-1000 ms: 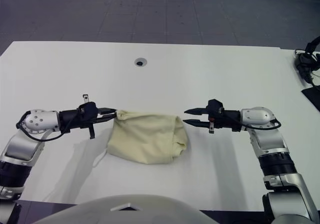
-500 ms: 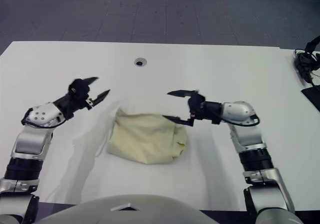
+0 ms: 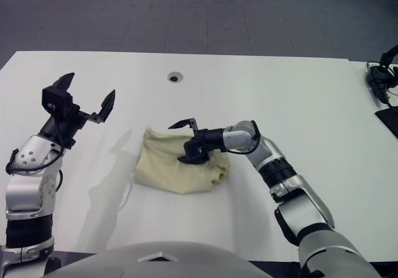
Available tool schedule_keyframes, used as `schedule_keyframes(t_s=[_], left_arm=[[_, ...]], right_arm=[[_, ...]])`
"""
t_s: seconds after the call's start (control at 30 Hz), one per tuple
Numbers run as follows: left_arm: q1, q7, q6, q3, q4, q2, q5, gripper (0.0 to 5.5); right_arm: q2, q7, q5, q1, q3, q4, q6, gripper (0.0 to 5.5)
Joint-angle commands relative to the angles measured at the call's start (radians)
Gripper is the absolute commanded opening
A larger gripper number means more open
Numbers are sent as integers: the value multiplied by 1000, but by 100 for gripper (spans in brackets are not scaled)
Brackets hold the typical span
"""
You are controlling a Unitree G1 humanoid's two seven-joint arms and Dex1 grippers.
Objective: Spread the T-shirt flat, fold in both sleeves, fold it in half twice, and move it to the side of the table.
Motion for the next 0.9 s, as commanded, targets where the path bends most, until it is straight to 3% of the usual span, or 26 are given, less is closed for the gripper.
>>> schedule_keyframes(t_s=[0.03,0.2,0.37,0.47,0.53,0.73,0.9], left_arm=[[32,10,30,-17,-82,-8,5,539],[112,33,56,-8,-197,-23,4,539],[197,69,78,-42,-299,-55,13,539],[245,95,84,-51,-340,-82,14,539],[277,108,81,-62,-354,-100,19,539],[333,132,72,-118,-364,-130,41,539],[336,144,64,-146,-352,-150,60,539]], right_arm=[[-194,27,-59,113,-21,54,57,540],[-387,16,208,392,-284,-16,289,540],[-479,5,542,761,-642,-280,730,540],[-403,-112,704,882,-786,-502,1014,540],[-327,-219,751,933,-821,-620,1140,540],[-140,-492,780,992,-874,-835,1361,540],[-24,-628,769,1001,-900,-972,1417,540]])
